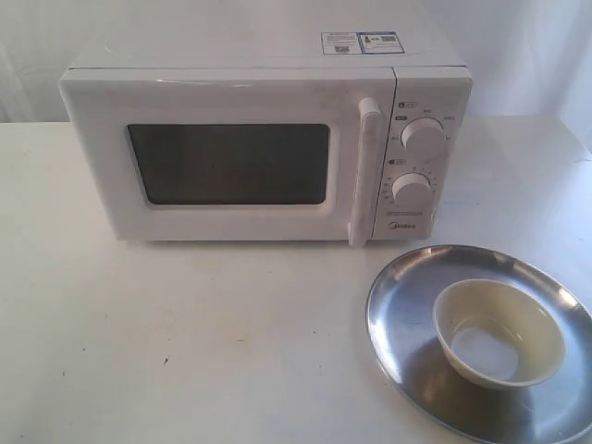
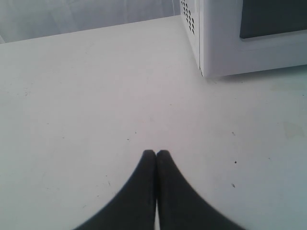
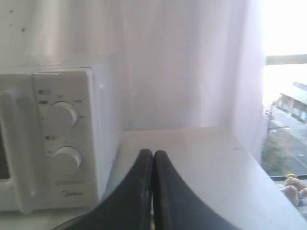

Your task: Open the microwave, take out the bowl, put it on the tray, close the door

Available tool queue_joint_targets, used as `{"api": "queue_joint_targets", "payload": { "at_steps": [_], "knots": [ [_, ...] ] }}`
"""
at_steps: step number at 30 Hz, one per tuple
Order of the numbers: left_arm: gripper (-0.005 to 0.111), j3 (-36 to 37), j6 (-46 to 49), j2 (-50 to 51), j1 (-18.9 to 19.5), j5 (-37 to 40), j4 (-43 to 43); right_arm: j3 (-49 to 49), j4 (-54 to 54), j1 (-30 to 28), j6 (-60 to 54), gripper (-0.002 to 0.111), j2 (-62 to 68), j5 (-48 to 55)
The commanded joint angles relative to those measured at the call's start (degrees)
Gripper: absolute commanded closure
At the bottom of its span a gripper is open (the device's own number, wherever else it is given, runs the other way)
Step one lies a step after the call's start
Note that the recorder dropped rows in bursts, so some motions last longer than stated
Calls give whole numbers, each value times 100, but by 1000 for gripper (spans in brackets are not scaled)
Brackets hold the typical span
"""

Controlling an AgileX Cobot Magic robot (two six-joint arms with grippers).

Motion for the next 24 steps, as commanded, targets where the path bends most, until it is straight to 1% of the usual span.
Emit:
{"api": "queue_joint_targets", "payload": {
  "at_steps": [1,4,13,15,16,18,22,23,24],
  "knots": [
    [107,-6,-36,-12,-5,-9,-22,153,-119,-441,96,108,-231,-324],
    [107,-6,-36,-12,-5,-9,-22,153,-119,-429,84,108,-231,-616],
    [107,-6,-36,-12,-5,-9,-22,153,-119,-419,60,108,-231,-674],
    [107,-6,-36,-12,-5,-9,-22,153,131,-419,-285,108,-231,-631],
    [107,-6,-36,-12,-5,-9,-22,153,766,-419,-888,108,-231,-522],
    [107,-6,-36,-12,-5,-9,-22,153,2475,-419,-2578,108,-231,-413],
    [107,-6,-36,-12,-5,-9,-22,153,6306,-419,-6662,108,-231,-148],
    [107,-6,-36,-12,-5,-9,-22,153,6995,-419,-7438,108,-231,-96],
    [107,-6,-36,-12,-5,-9,-22,153,7416,-419,-7921,108,-231,-53]
  ]
}}
